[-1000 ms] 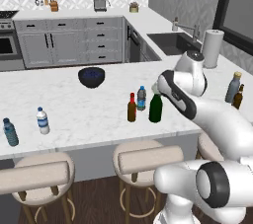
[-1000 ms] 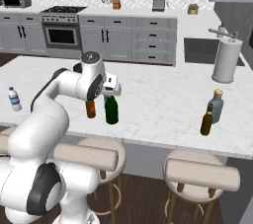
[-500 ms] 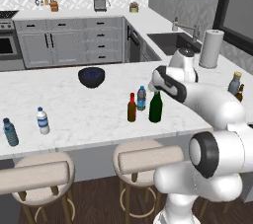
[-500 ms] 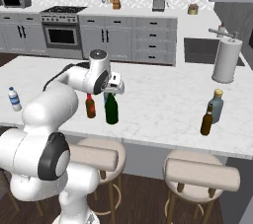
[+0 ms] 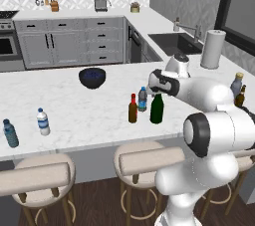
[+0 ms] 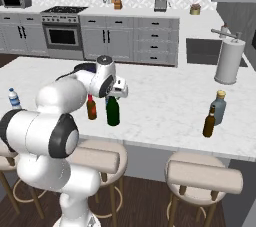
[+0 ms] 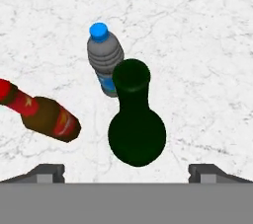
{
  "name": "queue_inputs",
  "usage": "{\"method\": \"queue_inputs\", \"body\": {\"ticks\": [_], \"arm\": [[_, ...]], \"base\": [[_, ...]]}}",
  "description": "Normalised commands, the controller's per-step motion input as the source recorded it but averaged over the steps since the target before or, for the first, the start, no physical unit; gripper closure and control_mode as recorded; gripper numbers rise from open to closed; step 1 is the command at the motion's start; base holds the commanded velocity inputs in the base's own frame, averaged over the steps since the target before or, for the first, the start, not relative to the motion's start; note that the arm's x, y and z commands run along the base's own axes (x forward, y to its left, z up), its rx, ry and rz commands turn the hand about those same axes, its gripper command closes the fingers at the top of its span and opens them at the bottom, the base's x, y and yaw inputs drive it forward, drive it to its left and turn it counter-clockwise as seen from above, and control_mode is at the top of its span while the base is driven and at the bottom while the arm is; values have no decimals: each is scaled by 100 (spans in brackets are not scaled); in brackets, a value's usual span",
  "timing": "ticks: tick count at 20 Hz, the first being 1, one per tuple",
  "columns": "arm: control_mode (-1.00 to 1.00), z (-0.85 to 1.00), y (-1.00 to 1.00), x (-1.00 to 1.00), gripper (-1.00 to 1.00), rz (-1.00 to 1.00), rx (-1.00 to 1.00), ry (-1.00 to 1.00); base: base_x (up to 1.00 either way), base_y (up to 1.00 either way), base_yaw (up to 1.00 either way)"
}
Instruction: Move the plastic bottles in the middle to the plastics group, and the glass bottles in the middle to the glass group.
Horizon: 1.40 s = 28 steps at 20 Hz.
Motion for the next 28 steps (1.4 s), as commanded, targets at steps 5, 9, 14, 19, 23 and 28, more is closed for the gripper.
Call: {"method": "queue_inputs", "body": {"ticks": [5, 9, 14, 19, 23, 28], "arm": [[-100, -25, 0, 30, -100, 0, 6, 0], [-100, -22, -2, 28, -100, 0, 7, 0], [-100, -18, -3, 34, -100, 0, 2, 0], [-100, -19, 0, 20, -100, 0, 3, -1], [-100, -16, 0, 7, -100, 0, 5, -3], [-100, -3, 0, 3, 100, 0, 8, -11]], "base": [[0, 0, 0], [0, 0, 0], [0, 0, 0], [0, 0, 0], [0, 0, 0], [0, 0, 0]]}}
